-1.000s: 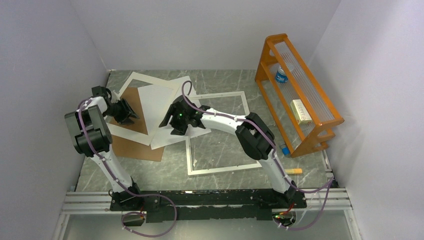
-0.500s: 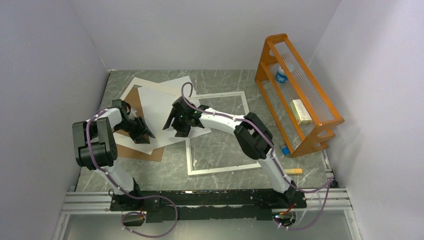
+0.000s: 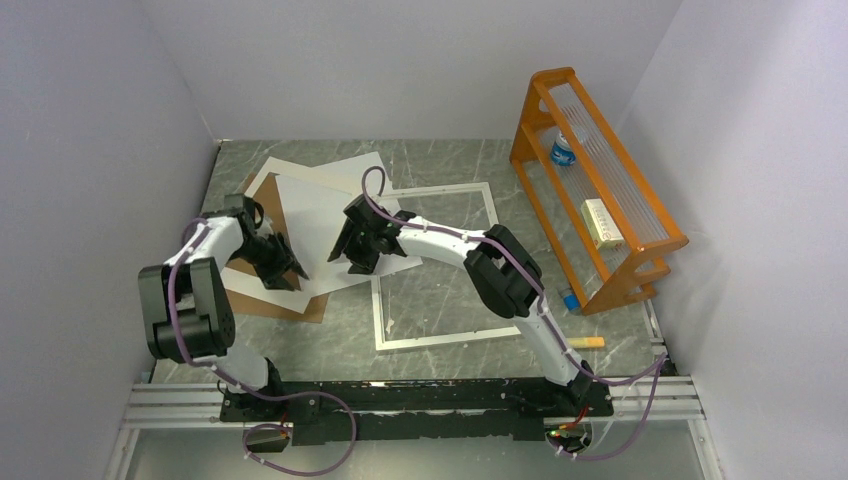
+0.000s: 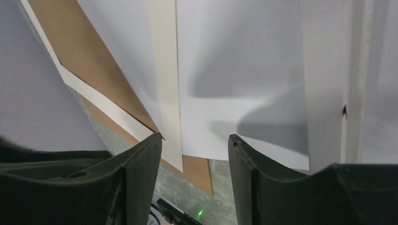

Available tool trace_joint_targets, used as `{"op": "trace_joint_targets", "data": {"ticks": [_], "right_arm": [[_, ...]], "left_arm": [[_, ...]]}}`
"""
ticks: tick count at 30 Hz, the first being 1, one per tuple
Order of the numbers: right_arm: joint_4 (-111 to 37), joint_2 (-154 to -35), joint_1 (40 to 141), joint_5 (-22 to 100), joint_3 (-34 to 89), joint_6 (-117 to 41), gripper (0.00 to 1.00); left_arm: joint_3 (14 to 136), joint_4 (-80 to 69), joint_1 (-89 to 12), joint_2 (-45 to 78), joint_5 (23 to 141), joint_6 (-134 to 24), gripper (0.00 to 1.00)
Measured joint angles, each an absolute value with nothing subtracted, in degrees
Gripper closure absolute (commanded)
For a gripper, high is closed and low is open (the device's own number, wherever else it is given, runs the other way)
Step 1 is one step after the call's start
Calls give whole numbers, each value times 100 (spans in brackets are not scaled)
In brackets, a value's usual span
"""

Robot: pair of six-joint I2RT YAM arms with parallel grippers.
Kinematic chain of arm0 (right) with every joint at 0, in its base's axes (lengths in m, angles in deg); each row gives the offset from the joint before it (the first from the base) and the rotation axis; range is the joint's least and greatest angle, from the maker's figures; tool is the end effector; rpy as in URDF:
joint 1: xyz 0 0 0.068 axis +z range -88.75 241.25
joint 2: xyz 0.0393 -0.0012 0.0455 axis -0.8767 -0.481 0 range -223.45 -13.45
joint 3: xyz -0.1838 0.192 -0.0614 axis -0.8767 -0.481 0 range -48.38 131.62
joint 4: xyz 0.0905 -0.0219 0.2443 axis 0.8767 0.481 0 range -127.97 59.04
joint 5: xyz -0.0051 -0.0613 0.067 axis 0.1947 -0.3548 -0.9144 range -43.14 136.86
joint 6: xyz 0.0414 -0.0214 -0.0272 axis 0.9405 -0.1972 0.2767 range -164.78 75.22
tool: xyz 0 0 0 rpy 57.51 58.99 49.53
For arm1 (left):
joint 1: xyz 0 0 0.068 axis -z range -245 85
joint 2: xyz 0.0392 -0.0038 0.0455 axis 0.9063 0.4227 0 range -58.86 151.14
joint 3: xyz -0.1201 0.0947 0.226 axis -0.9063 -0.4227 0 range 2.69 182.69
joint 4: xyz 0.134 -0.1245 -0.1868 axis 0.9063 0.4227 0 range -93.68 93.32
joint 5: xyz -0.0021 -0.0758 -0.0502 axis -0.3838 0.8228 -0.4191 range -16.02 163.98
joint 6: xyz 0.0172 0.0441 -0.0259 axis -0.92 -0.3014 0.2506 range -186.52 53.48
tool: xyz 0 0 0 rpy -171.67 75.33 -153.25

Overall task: Put the photo into the frame
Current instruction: Move the photo frame item to the center of the board.

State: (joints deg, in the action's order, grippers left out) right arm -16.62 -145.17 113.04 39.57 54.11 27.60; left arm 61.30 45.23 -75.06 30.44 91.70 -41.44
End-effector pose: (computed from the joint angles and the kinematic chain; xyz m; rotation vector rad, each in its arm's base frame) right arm 0.3108 0.4021 0.1588 0.4328 2.7362 0.9596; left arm 0.2752 0.0378 0.1980 -0.8544 2.8372 -0.4931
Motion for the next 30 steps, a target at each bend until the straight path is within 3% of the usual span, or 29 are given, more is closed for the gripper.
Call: {"op": "trace_joint_targets", "data": {"ticks": [5,12,17,30], "right_arm": [[-1684,-14546,11343,3957,5383,2788,42],[-1765,-14509,11577,3955,5206,2895,41],[-1743,-14480,11743,3946,5162,2893,40],[-1739,-13986,11498,4097,4561,2705,38]], "left_arm": [[6897,4503,-7615,3029,8514,-4199,43],[7245,4503,-7928,4355,8494,-4397,51],[6960,4521,-7841,4642,8540,-4400,54],[5765,4457,-7087,3958,9152,-3814,58]]}}
